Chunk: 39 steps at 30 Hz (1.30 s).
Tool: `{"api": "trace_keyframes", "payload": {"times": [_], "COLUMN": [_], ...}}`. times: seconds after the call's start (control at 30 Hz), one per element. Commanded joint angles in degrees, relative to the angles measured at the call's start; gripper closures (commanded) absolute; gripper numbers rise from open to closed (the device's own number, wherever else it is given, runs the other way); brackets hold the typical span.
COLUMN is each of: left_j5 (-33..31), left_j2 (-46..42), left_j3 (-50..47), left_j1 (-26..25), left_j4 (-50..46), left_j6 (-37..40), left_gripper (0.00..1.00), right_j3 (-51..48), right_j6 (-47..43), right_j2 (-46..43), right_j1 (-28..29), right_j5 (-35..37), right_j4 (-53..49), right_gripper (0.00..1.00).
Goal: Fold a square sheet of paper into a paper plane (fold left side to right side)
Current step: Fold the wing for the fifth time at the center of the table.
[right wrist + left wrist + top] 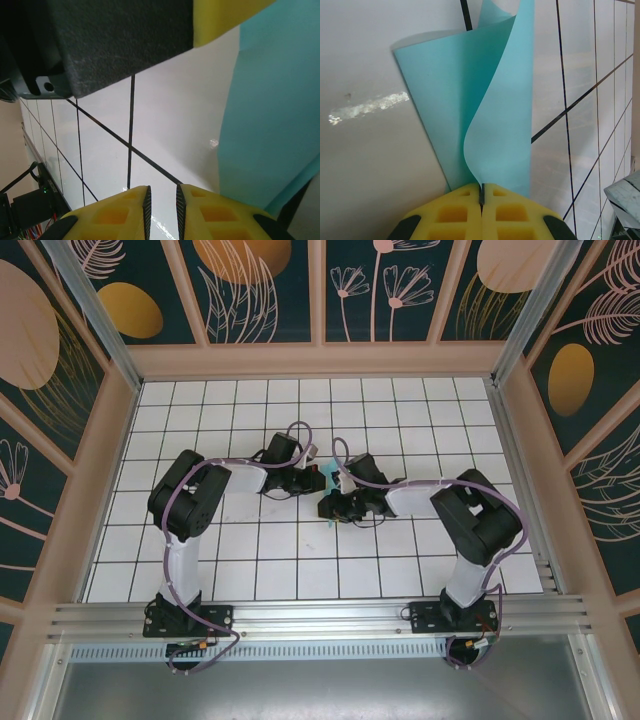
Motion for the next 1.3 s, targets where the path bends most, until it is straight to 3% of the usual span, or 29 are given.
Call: {"api": "trace_keyframes", "payload": {"times": [0.0, 0.83, 1.27], "left_j5": [-7.5, -8.7, -10.7], "left_j2": [3.4, 3.6, 5.0], "left_j3": [0.5, 0.5, 1.4], "left_j1": [0.1, 0.1, 0.1], "left_j4": [-1.3, -1.3, -2.4], "left_j6": [2.2, 2.2, 2.0], "left_gripper": [1.00, 1.00, 1.00], "right_j3": [1.7, 2.0, 0.3], "right_j6": [-1.6, -2.7, -5.9], "right_j2": [1.5, 3.3, 0.4], "right_j1": [0.6, 1.4, 4.3], "right_j5": [0.9, 2.3, 2.7], "right_j4": [-1.9, -4.6, -11.3], "right_gripper": [0.76, 0.76, 0.76]}}
